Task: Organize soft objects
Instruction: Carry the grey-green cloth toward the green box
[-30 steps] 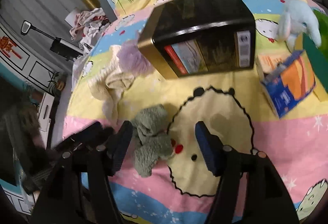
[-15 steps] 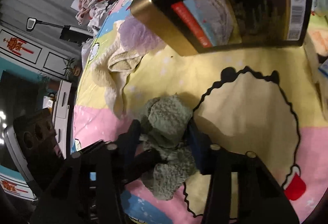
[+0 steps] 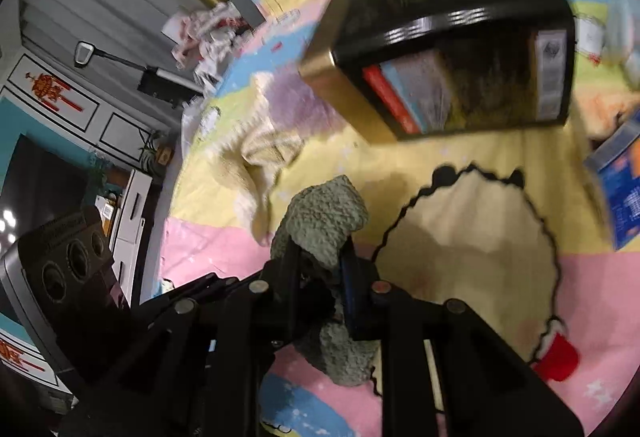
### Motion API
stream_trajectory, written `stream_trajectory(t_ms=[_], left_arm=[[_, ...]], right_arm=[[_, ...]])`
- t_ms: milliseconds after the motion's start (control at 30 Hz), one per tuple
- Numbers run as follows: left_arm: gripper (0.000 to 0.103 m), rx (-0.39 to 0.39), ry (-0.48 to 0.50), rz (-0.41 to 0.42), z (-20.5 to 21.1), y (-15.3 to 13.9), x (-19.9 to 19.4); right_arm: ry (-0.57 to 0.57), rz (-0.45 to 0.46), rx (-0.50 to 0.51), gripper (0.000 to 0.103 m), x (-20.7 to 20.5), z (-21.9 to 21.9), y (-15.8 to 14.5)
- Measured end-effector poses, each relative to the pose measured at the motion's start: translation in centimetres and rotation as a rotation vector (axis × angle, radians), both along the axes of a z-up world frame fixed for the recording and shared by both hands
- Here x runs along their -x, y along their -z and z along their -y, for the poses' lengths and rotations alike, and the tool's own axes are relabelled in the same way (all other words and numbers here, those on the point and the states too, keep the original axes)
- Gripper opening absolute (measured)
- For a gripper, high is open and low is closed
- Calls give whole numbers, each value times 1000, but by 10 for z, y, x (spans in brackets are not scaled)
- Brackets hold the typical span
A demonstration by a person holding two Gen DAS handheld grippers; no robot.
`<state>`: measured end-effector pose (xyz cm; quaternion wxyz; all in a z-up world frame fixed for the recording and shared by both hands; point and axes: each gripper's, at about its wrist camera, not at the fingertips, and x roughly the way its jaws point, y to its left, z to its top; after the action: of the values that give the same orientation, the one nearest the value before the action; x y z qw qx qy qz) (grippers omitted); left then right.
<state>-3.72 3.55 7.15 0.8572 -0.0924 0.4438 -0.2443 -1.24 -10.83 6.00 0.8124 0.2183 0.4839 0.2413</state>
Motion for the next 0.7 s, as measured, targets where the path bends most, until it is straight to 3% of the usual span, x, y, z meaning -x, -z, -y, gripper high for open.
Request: stream_trajectory(t_ms=[433,700], left_arm=[[29,42,121,246,92,-72,7],[29,76,257,295,162,-90,4]], right_arm=[[252,275,4,18,42,94,-81],[453,358,37,18,67,158,-99]])
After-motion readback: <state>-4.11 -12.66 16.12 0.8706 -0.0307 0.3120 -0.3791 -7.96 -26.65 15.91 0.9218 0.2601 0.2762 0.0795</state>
